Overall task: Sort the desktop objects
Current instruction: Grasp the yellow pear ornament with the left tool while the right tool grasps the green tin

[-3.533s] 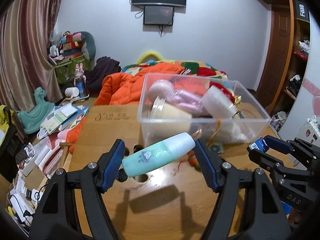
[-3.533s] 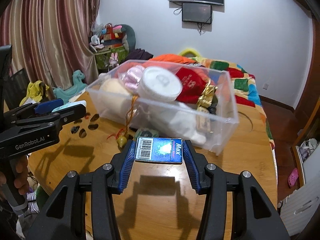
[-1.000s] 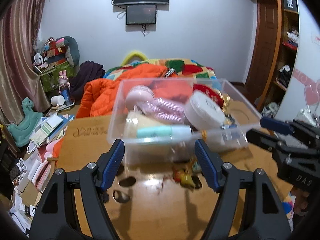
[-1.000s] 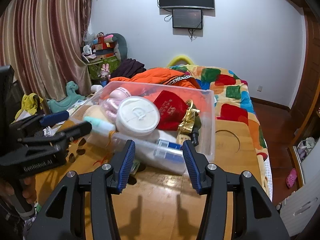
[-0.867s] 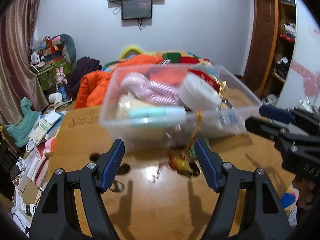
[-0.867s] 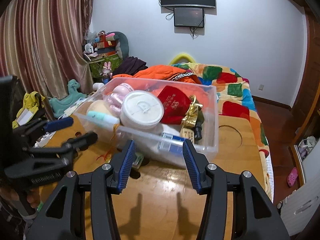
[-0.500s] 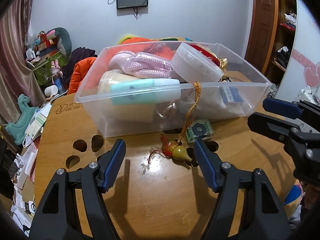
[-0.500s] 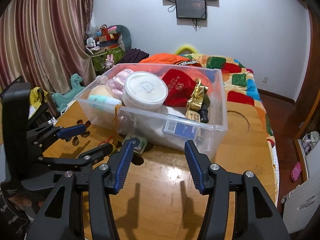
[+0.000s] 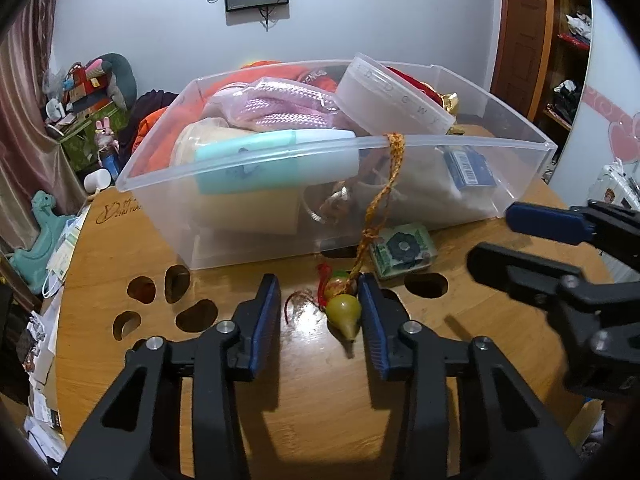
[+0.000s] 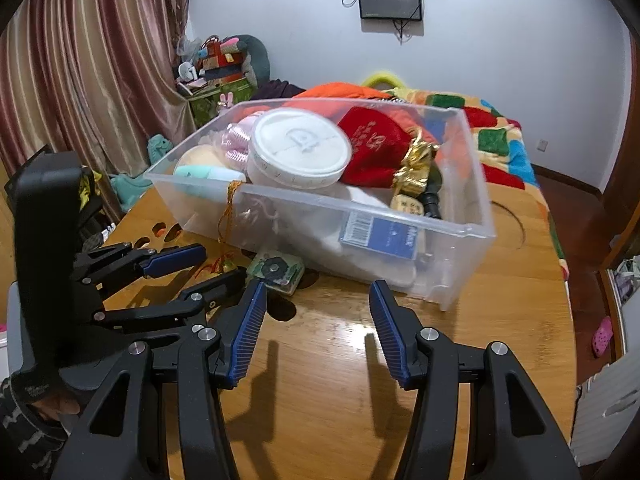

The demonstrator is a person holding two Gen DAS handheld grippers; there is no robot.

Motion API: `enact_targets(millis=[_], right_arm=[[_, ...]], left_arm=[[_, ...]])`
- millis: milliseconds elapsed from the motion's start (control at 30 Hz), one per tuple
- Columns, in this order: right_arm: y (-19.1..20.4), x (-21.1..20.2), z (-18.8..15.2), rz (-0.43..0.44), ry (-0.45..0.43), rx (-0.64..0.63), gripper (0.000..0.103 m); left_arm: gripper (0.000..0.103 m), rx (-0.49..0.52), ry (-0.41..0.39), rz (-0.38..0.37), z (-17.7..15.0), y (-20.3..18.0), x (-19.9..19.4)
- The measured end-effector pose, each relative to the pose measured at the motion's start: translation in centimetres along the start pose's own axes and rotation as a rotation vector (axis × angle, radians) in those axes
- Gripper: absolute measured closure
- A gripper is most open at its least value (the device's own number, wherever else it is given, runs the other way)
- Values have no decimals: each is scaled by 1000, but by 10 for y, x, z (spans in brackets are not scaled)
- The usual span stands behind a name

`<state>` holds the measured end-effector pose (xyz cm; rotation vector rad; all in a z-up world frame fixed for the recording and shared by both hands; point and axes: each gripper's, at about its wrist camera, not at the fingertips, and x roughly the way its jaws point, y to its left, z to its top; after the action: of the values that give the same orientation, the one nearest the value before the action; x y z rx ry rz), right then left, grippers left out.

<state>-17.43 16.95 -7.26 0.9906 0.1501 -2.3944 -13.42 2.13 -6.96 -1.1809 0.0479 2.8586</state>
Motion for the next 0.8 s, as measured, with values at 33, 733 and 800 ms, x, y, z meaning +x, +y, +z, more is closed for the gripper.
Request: enact_targets(millis=[33, 733, 800], right_arm=[[2, 2, 1, 4, 5, -2, 53], [39, 53, 13, -52, 84, -68, 65], [37, 53, 13, -34, 86, -53, 72]], left_arm=[[64, -3, -1, -10, -1, 1, -1], [87, -141, -36, -104, -9, 43, -23], [87, -140, -40, -102, -9, 41, -25]])
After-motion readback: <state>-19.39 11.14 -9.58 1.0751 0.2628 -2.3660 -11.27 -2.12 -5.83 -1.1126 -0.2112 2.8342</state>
